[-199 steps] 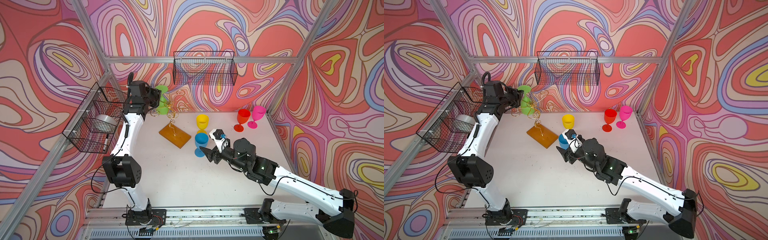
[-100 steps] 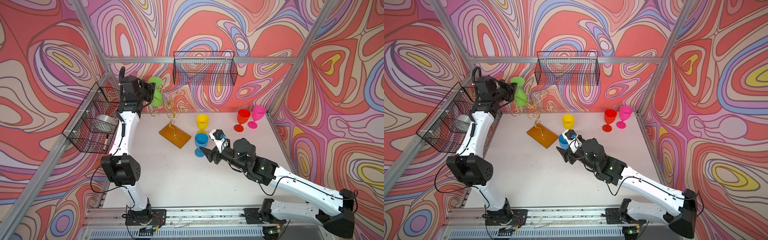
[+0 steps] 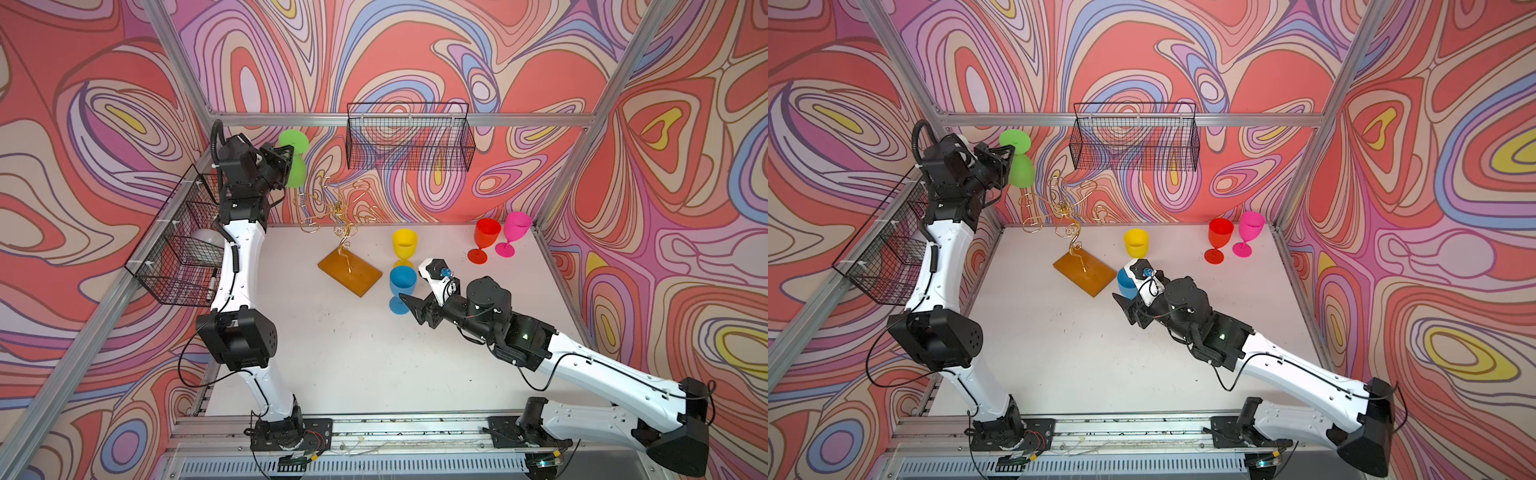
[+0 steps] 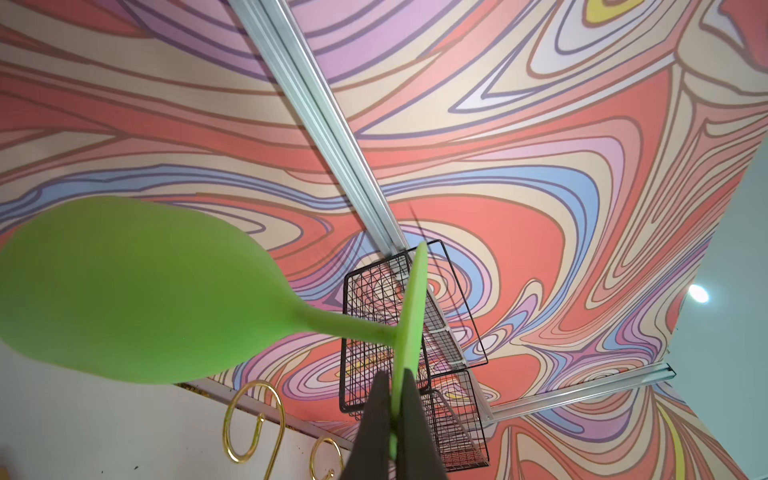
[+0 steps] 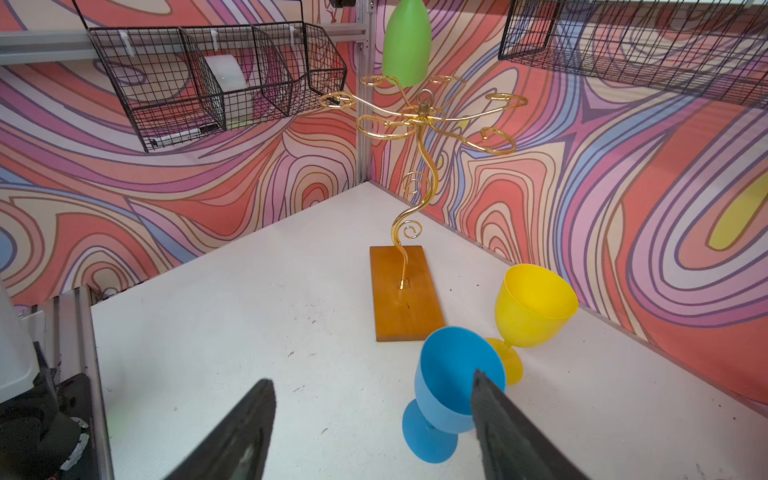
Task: Take the wine glass off the wine glass rack
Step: 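Carry the green glass with the left toward the right while right draws back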
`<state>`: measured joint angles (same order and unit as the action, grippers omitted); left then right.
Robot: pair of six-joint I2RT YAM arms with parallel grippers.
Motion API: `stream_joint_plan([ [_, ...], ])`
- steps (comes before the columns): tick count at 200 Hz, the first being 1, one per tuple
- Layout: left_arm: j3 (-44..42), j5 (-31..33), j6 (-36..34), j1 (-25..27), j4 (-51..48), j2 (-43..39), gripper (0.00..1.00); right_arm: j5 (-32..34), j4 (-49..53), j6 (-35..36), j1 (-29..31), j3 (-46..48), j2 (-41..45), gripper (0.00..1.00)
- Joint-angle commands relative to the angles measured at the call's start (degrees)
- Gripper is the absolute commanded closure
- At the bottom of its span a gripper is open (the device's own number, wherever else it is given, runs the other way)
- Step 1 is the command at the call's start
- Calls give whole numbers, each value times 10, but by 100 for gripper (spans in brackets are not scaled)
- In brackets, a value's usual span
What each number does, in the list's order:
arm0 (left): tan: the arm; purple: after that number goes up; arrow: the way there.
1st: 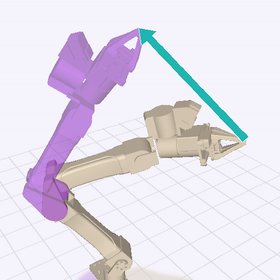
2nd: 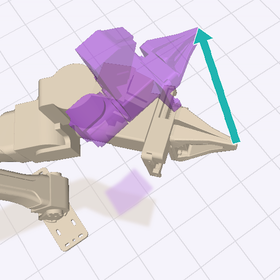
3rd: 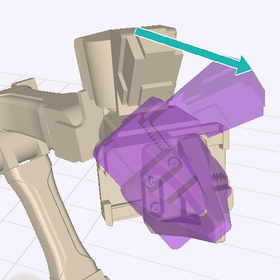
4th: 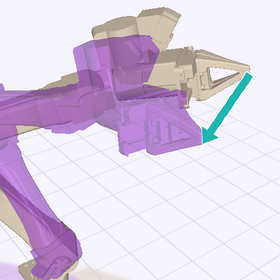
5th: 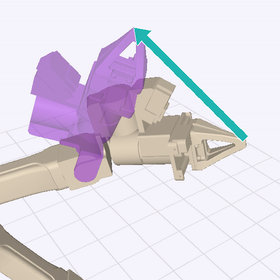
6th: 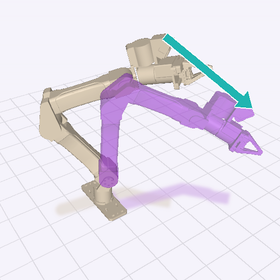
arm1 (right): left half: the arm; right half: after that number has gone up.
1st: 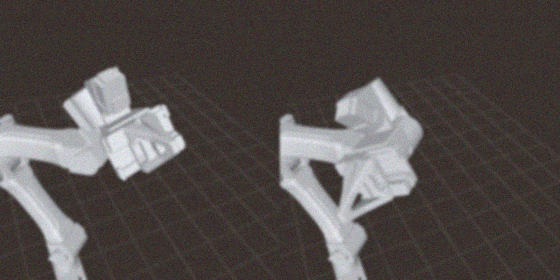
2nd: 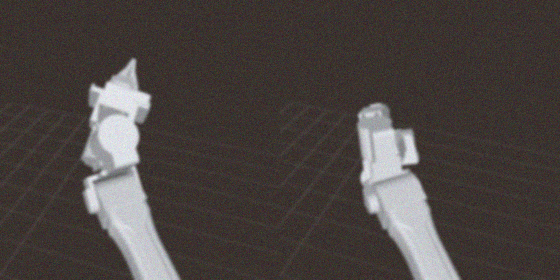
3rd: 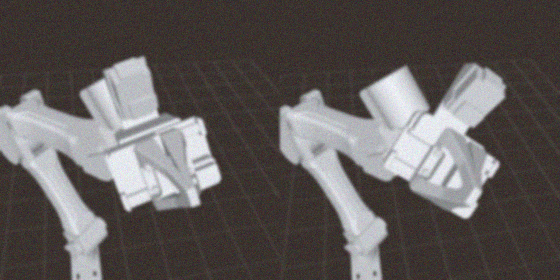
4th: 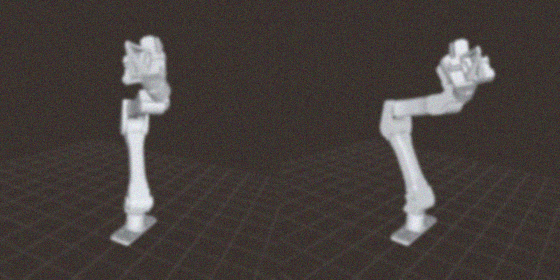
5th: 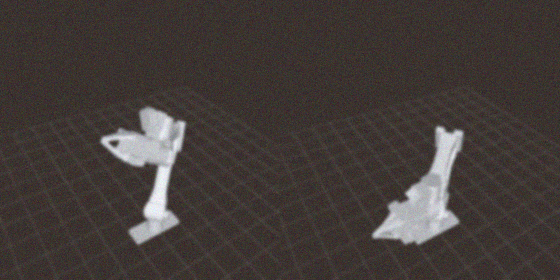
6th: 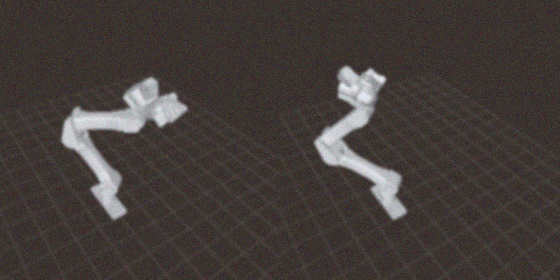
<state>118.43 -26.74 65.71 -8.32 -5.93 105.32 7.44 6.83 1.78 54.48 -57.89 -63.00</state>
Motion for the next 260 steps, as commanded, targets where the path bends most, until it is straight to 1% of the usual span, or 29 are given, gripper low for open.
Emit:
stream_joint_plan([
  [1, 15, -43, -35, -6, 41, -34, 100, -5, -3, -14, 4, -5, 6, 22],
  [23, 9, -67, -54, -6, 28, -62, 100, -10, -7, -29, 4, -12, 5, 22],
  [64, -53, -91, -94, 4, 22, -144, 100, -15, -4, -64, 4, -27, -2, 22],
  [93, -73, -105, -145, 29, -6, -191, 100, 11, 6, -97, 4, -34, 9, 23],
  [116, -85, -120, -187, 66, -33, -218, 100, 41, 35, -132, 4, -48, 18, 23],
  [138, -101, -124, -239, 115, -61, -245, 100, 87, 82, -171, 4, -71, 17, 23],
  [156, -107, -125, -279, 162, -83, -262, 100, 139, 122, -210, 4, -83, 21, 23],
  [163, -107, -122, -297, 183, -87, -266, 100, 156, 140, -224, 4, -88, 23, 23],
  [176, -102, -109, -336, 224, -134, -272, 100, 190, 170, -255, 2, -95, 29, 23],
  [188, -100, -104, -368, 261, -154, -273, 100, 221, 202, -293, 1, -99, 37, 23],
  [195, -95, -100, -385, 282, -168, -270, 100, 229, 219, -313, -4, -100, 45, 23],
  [218, -86, -79, -440, 350, -203, -259, 100, 227, 263, -379, -33, -90, 71, 23],
  [235, -77, -54, -493, 410, -234, -244, 100, 201, 291, -422, -70, -78, 94, 23],
  [249, -70, -16, -541, 460, -257, -230, 100, 177, 313, -456, -103, -69, 112, 23],
  [260, -70, 1, -569, 490, -265, -218, 100, 157, 330, -480, -125, -65, 122, 23],
])
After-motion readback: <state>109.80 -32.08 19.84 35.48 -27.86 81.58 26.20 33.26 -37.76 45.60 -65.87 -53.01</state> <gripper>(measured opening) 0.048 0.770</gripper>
